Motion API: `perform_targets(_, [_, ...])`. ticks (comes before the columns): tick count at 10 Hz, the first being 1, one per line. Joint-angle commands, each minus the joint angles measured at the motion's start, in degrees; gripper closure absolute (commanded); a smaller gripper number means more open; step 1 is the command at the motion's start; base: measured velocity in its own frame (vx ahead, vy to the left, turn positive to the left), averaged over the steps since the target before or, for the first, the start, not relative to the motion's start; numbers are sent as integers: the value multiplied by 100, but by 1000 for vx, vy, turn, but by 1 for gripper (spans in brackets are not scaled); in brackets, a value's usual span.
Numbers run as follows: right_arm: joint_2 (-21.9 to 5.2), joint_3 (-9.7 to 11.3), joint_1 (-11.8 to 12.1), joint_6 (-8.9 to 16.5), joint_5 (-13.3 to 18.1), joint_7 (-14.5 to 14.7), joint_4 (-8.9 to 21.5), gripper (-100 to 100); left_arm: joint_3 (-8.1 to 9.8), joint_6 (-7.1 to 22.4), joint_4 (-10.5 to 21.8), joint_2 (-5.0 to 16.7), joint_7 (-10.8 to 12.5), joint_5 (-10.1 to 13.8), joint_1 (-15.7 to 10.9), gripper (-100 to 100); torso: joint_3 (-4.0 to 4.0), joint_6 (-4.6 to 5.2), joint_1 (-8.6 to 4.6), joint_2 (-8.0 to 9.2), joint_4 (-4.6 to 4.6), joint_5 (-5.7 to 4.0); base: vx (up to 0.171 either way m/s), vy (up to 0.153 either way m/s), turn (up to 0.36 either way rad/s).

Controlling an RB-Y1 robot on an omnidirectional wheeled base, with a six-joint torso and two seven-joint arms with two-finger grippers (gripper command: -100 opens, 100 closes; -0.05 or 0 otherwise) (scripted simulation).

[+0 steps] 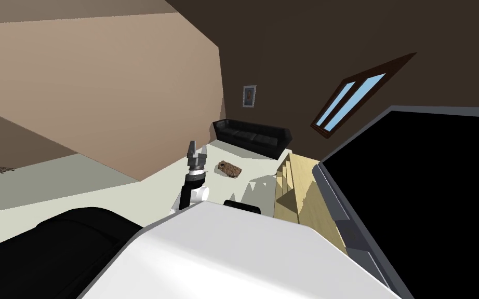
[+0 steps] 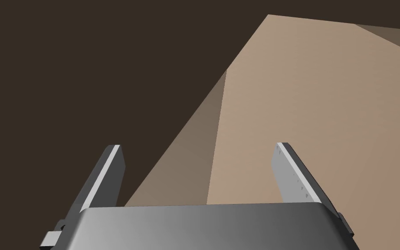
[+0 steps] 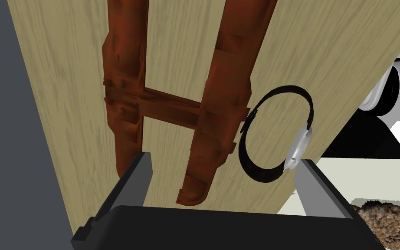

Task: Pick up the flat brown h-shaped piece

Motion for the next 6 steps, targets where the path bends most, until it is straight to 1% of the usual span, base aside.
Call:
perform_targets(1, [82, 9, -109, -43, -8, 25, 175, -100, 0, 0, 0, 0, 0, 0, 0, 0, 0, 0, 0, 0, 0, 0, -9, 4, 27])
perform_targets(3, [205, 53, -274, -70, -33, 61, 399, -100, 0, 0, 0, 0, 0, 0, 0, 0, 7, -1, -23, 9, 6, -12, -9, 7, 40])
perform_targets(4, [183, 40, -227, -80, -20, 48, 340, -100, 0, 0, 0, 0, 0, 0, 0, 0, 12, -1, -37, 15, 9, -18, 0, 0, 0])
perform_targets(5, [192, 38, -233, -90, -18, 55, 355, 100, 0, 0, 0, 0, 0, 0, 0, 0, 13, 0, -44, 16, 10, -20, 1, 7, -6])
perform_targets(6, [204, 50, -234, -100, -19, 54, 342, 100, 0, 0, 0, 0, 0, 0, 0, 0, 13, -3, -52, 18, 8, -11, 2, 12, -7])
